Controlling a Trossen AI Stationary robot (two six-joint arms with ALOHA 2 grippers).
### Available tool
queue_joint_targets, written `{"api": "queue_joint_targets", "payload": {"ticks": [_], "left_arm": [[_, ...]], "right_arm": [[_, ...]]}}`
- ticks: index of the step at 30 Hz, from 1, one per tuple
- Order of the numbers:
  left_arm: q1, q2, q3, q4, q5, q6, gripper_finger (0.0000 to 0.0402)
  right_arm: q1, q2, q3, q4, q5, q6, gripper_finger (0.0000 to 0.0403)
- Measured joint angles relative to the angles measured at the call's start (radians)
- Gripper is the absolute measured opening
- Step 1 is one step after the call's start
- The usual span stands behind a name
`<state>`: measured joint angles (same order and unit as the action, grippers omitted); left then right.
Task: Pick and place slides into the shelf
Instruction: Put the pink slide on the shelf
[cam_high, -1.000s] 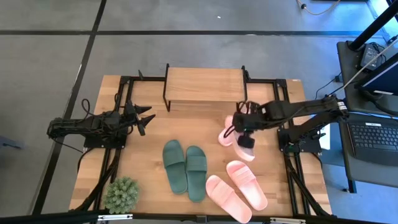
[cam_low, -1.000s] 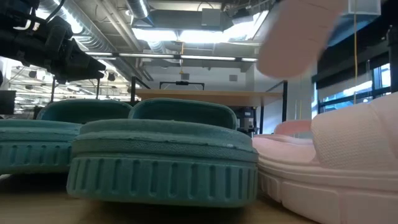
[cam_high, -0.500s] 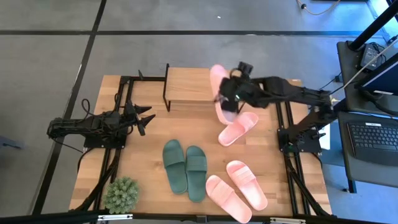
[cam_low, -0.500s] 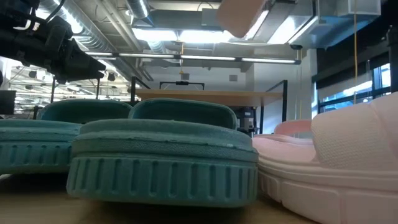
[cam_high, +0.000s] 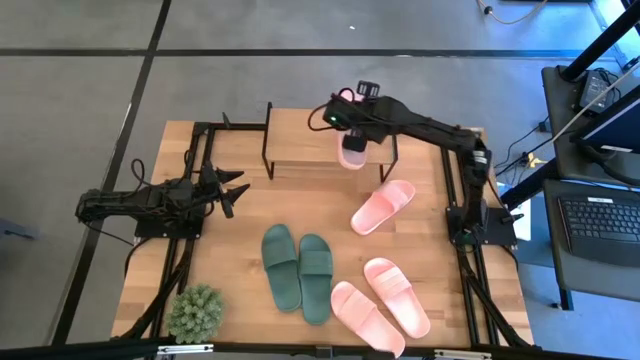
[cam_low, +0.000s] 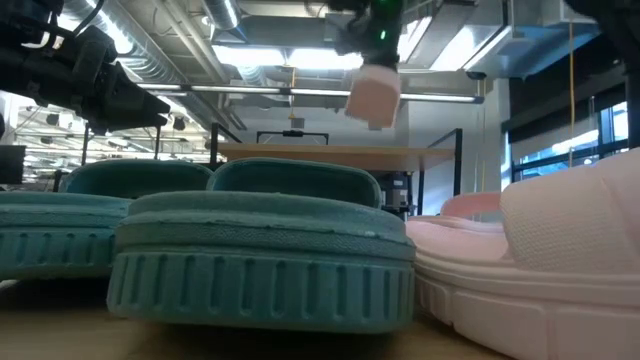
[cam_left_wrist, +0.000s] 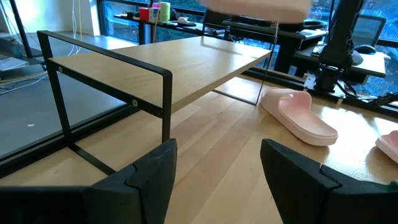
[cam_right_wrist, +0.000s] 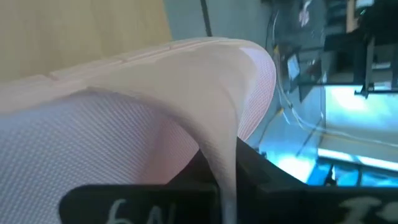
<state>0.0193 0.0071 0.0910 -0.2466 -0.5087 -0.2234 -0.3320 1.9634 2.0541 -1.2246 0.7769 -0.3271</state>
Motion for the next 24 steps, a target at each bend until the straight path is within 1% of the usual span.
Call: {"api": "queue_joint_targets", "payload": {"ticks": [7, 24], "left_arm": [[0.0, 0.0, 0.0, 0.0, 0.0, 0.024, 0.0224], [0.0, 0.0, 0.0, 0.0, 0.0, 0.024, 0.0224]], "right_arm": [[-0.043, 0.069, 0.0, -0.009, 0.0, -0.016, 0.0012], [-0.048, 0.073, -0.001, 0.006, -0.03, -0.005, 0.0012]]}}
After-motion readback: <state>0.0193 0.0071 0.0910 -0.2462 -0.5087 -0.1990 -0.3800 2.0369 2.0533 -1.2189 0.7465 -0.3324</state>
